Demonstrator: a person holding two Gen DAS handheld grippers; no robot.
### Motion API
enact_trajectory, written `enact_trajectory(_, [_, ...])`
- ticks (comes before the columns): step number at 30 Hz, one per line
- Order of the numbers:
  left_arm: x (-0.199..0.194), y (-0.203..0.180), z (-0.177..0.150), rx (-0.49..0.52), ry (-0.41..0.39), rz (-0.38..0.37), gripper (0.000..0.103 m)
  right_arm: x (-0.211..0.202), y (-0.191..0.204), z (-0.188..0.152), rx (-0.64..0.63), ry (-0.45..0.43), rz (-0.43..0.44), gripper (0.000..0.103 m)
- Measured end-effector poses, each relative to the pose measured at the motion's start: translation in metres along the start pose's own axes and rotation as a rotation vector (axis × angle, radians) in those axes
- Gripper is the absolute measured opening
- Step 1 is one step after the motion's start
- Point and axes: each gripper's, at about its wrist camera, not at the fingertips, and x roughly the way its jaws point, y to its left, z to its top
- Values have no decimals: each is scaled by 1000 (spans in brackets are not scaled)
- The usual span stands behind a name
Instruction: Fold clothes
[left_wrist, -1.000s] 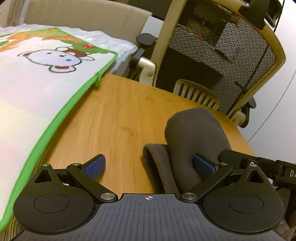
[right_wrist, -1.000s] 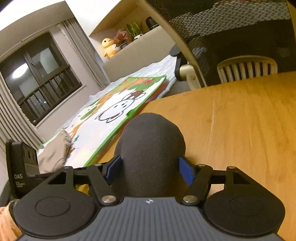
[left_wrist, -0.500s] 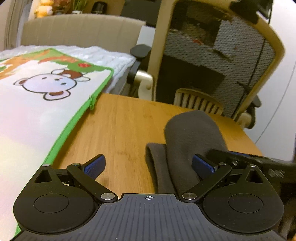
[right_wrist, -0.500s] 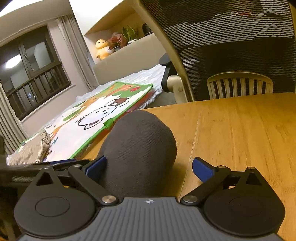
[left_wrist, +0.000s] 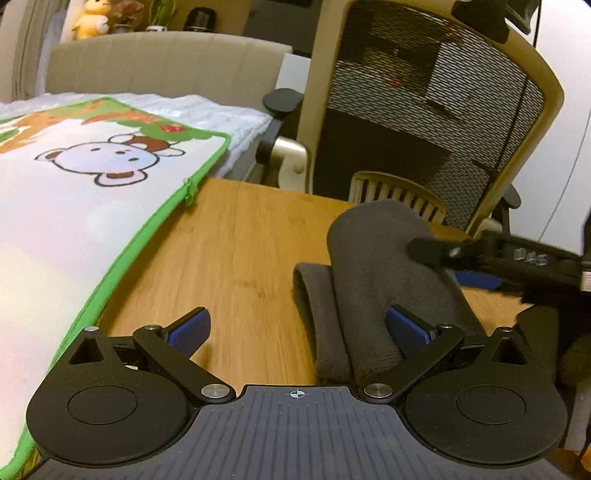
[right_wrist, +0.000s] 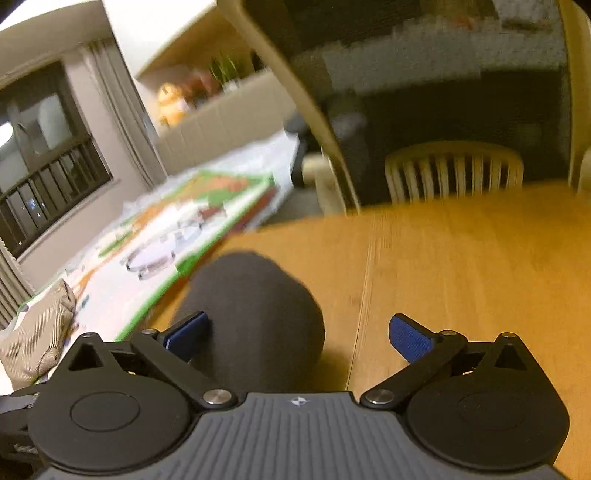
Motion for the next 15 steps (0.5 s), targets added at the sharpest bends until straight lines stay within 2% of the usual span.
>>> enact_trajectory(2, [1, 2, -1, -14, 0, -1, 103, 9, 2, 1, -6, 24, -7, 103])
enact_trajectory(8, [1, 4, -4, -27, 1, -14, 103, -4, 9, 5, -61, -5, -20, 103])
enact_trajectory(11, [0, 6, -6, -38, 1, -23, 103, -31, 4, 1, -34, -106, -56, 103])
enact_trajectory(15, [2, 8, -8, -55, -1, -33, 103, -31, 1, -7, 5, -69, -118, 103])
